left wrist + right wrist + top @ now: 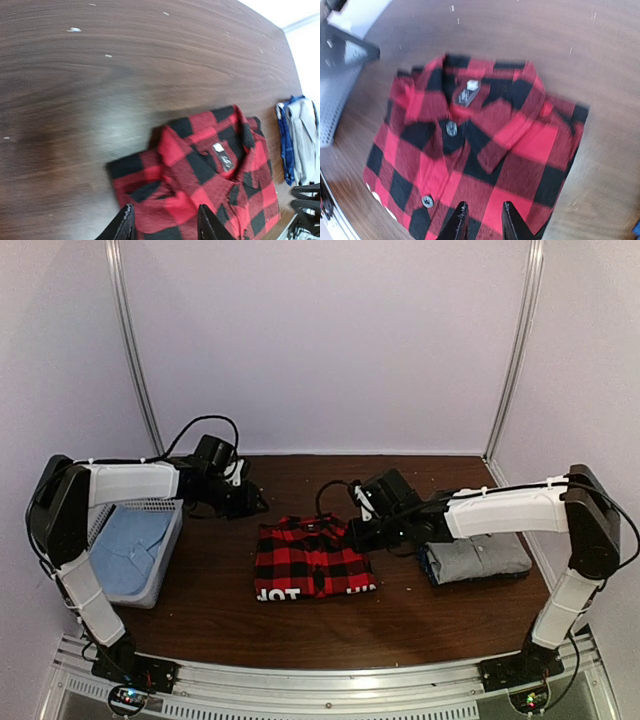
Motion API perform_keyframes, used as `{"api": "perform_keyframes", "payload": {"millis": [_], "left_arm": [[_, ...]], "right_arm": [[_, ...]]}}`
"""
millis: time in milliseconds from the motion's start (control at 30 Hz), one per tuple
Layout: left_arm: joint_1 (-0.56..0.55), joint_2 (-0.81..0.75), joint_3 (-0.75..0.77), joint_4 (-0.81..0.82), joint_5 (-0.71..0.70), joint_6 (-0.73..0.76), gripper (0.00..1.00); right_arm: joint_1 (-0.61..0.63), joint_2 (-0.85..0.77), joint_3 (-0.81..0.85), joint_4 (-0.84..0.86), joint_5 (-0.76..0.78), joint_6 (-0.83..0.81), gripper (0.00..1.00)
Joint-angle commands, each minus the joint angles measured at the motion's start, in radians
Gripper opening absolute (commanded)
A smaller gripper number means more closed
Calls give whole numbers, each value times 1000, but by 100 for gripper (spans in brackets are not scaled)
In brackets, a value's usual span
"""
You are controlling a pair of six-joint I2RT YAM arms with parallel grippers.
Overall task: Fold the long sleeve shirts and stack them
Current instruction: Smooth out the square-folded shirt at the center of the board.
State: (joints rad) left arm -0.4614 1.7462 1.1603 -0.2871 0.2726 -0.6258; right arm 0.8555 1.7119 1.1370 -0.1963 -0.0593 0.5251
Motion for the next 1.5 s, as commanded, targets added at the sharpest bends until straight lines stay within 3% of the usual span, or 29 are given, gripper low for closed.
{"api": "perform_keyframes", "payload": {"millis": [0, 267, 567, 767, 1000, 1467], "left_arm": [[-76, 56, 64, 11, 77, 14, 43], [-145, 227, 101, 95, 204, -19, 41], [-161, 336, 186, 111, 209, -34, 41], [-159, 280, 199, 65, 143, -23, 40], [-152, 91, 95, 67, 87, -42, 41], [-122, -142, -314, 215, 302, -128, 41]], "right_arm": [[41, 34, -87, 47, -13, 83, 22], [93, 20, -294, 174, -12, 205, 22], [110, -34, -244, 97, 24, 187, 24], [107, -109, -137, 14, 81, 142, 34], [60, 17, 45, 22, 35, 73, 36], [-157, 253, 22, 274, -257, 110, 34]]}}
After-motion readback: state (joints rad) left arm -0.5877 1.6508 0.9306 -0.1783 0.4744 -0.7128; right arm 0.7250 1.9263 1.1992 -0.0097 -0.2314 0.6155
